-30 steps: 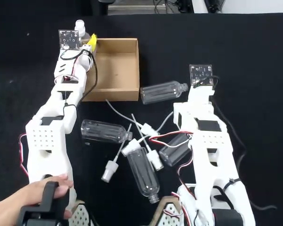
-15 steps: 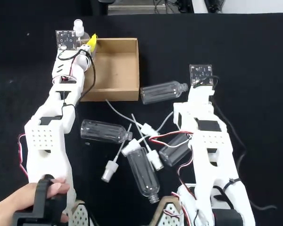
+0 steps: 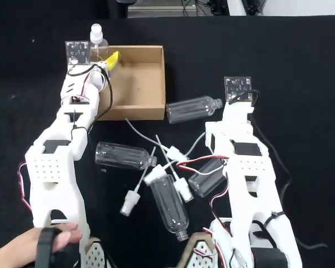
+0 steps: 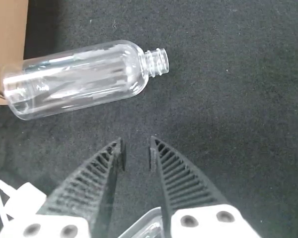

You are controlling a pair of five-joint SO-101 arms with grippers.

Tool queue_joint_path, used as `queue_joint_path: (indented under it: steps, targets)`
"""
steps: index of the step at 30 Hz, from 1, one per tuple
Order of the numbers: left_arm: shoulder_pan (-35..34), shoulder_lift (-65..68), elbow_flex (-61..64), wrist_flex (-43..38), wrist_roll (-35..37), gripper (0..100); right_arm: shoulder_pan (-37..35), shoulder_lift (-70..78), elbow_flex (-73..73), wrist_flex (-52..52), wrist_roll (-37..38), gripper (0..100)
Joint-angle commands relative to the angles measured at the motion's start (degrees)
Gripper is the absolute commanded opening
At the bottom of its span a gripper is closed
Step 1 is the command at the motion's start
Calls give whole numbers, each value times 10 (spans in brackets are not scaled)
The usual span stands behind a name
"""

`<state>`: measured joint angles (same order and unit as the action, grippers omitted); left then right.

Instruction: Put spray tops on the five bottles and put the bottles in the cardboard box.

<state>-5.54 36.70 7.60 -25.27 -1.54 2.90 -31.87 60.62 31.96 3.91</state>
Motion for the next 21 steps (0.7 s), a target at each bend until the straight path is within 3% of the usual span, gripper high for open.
queue_joint_path:
  steps: [1,6,14,21]
  targets:
    - [-3,-71,15,-6,4,317,3,-9,-6,-16,0,64]
    - [0,-162,83,13,4,317,3,-9,-7,-16,0,64]
    - [-18,-271,79,360,4,317,3,-9,-5,-16,0,64]
    - [-23,-302,59,509,-1,317,3,-9,-5,-16,0,64]
